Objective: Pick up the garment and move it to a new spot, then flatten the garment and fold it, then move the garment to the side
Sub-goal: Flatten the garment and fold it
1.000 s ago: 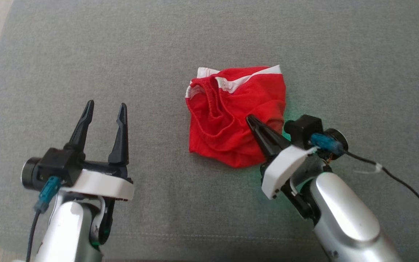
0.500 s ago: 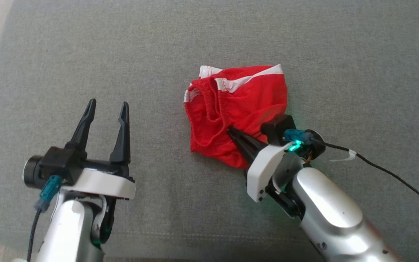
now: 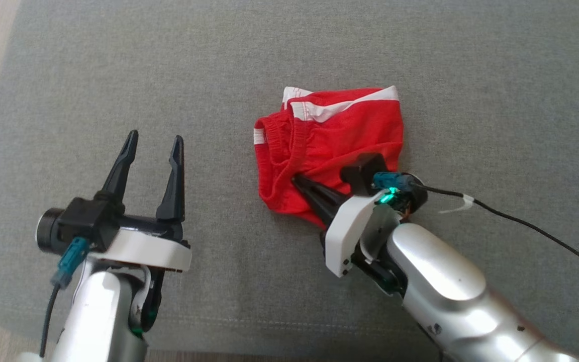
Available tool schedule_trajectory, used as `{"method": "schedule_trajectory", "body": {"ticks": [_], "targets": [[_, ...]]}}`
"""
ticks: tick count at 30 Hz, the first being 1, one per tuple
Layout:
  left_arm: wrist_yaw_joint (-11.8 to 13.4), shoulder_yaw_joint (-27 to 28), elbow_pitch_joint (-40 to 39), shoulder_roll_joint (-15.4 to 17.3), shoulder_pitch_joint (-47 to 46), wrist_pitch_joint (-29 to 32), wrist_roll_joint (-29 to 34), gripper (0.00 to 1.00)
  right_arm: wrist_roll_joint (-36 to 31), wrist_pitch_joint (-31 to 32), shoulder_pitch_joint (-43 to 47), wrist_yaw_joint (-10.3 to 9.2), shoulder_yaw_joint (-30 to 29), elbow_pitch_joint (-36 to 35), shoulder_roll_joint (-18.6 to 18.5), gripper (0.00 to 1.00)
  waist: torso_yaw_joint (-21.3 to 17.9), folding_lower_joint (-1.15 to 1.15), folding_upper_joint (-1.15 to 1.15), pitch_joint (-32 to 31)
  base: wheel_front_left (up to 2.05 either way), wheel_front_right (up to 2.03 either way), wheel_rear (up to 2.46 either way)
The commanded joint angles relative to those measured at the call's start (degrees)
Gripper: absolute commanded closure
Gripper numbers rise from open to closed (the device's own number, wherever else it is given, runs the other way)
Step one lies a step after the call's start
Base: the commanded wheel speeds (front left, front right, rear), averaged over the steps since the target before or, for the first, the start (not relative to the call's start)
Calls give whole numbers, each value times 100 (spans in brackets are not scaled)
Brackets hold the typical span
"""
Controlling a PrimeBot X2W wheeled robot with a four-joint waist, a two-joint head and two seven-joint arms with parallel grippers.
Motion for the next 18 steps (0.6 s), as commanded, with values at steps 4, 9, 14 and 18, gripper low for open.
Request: {"method": "schedule_trajectory", "body": {"ticks": [4,9,14,18], "targets": [[-25,196,-138,35,-227,-70,46,0,211,-182,-260,-4,306,-76,124,100,27,0,0,20,0,0,0],[-60,190,-124,9,-253,-70,52,0,371,-376,-471,-4,571,36,124,100,62,0,0,62,0,0,0],[-92,198,-93,-11,-276,-70,55,0,503,-561,-606,-4,942,135,125,100,93,0,0,93,0,0,0],[-93,223,-62,-24,-246,-70,60,0,591,-897,-590,-4,1085,49,125,100,92,0,0,33,0,0,0]]}}
